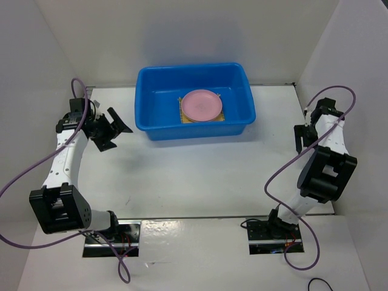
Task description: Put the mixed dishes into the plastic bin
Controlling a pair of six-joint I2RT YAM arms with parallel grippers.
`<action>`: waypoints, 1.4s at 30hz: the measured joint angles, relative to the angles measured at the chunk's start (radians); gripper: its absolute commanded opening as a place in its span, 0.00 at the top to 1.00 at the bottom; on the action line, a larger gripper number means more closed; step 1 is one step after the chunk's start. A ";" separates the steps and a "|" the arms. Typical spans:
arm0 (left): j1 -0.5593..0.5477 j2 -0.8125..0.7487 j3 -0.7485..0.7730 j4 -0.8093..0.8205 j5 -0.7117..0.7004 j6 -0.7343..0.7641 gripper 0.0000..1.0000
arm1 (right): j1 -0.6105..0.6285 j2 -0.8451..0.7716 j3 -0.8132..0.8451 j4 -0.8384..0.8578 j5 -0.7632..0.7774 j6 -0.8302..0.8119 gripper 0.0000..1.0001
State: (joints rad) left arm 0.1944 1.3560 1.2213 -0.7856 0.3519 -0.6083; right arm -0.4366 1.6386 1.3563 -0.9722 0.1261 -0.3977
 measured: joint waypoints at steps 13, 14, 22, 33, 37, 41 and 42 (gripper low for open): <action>-0.001 -0.085 -0.013 -0.035 -0.030 -0.002 0.00 | -0.058 0.087 -0.041 0.010 -0.015 0.002 1.00; -0.001 -0.089 -0.014 -0.040 -0.032 -0.002 0.00 | -0.060 0.087 -0.018 -0.013 -0.030 0.008 1.00; 0.000 -0.122 -0.033 -0.059 -0.049 -0.002 0.00 | 0.050 0.108 0.718 -0.143 -0.181 0.064 1.00; 0.011 -0.137 -0.037 -0.073 -0.053 -0.024 0.00 | 0.565 0.541 1.588 -0.235 -0.316 0.022 1.00; 0.011 -0.164 -0.037 -0.090 -0.060 -0.026 0.00 | 0.668 0.789 1.701 -0.275 -0.266 0.011 1.00; 0.012 -0.189 -0.037 -0.108 -0.065 -0.026 0.00 | 0.712 0.962 1.712 -0.291 -0.219 0.004 1.00; 0.012 -0.193 -0.037 -0.112 -0.067 -0.026 0.00 | 0.714 0.995 1.712 -0.293 -0.207 0.002 1.00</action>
State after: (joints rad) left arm 0.2062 1.1625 1.1843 -0.8974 0.2848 -0.6346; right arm 0.2775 2.6331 3.0688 -1.2655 -0.0807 -0.3954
